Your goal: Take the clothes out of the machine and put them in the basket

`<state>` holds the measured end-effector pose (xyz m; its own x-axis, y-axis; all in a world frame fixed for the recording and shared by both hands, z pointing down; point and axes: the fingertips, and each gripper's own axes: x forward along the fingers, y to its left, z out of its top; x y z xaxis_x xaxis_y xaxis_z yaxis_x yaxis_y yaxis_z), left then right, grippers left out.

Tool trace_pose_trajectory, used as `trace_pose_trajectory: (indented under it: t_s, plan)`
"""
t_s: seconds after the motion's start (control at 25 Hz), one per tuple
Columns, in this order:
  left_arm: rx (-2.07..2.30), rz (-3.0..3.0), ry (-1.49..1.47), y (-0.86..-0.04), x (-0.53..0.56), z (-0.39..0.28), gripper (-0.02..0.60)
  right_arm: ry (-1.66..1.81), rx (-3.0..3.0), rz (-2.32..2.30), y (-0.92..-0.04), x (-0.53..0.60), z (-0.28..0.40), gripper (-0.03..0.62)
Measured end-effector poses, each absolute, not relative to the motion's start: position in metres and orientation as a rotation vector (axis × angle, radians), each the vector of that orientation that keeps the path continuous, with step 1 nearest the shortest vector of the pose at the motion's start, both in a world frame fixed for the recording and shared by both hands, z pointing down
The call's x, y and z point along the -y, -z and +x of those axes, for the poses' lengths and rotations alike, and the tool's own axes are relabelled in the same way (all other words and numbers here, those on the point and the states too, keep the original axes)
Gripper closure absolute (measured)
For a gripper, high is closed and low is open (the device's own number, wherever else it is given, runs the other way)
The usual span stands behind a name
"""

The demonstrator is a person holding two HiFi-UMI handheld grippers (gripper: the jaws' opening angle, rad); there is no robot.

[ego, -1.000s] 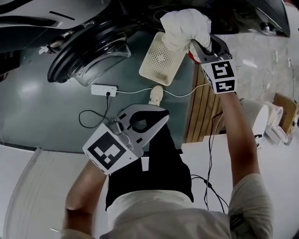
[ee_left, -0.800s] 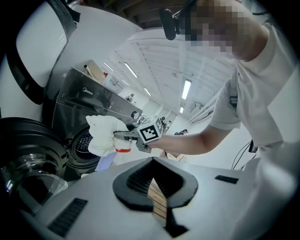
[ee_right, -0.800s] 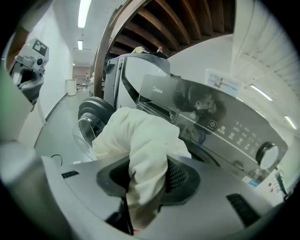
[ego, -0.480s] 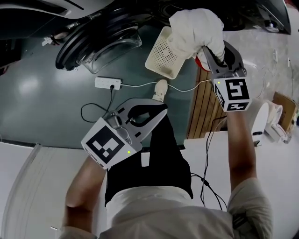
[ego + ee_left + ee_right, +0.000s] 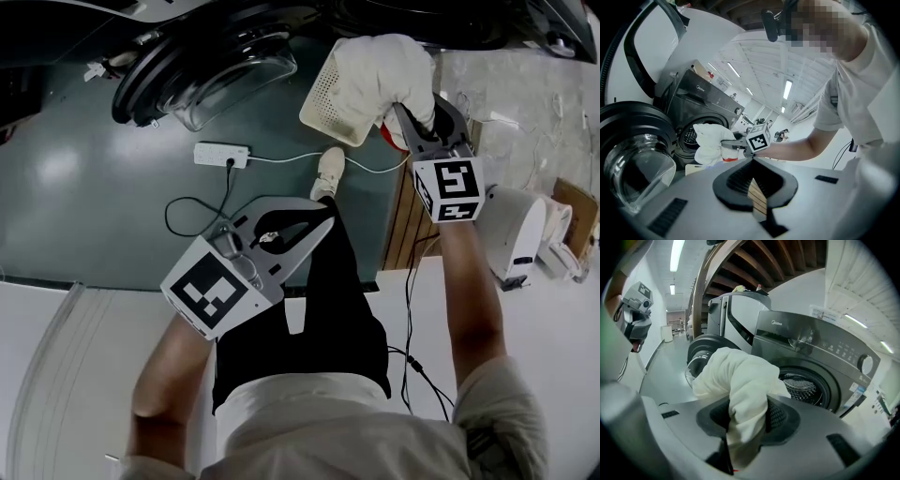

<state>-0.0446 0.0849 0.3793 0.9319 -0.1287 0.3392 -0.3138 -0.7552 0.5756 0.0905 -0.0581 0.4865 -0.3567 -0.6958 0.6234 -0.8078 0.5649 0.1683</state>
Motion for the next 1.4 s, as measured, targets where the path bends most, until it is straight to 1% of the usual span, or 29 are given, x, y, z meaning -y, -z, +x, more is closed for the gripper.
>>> trace_pose_trajectory:
  t_s: [0.28, 0.64, 1.04, 1.4]
  plan:
    - [0.277, 2.413, -0.417, -0.399, -0.098, -0.042, 0.584, -0.338, 2.084, 1.23, -0.554, 0.042, 0.1, 0.451]
    - [0.196, 2.419, -0.425, -0.418, -0.094, 0.0, 0.584, -0.528, 1.992, 1.25, -0.66, 0.036, 0.119, 0.451]
    - [0.102, 2.42, -0.463, -0.444, -0.08, 0.06, 0.584, -0.712, 1.965, 1.284, -0.733, 0.056, 0.145, 0.451]
    - [0.088, 2.419, -0.514, -0.489, -0.058, 0.087, 0.584, -0.883, 1.904, 1.238, -0.828, 0.06, 0.158, 0.447]
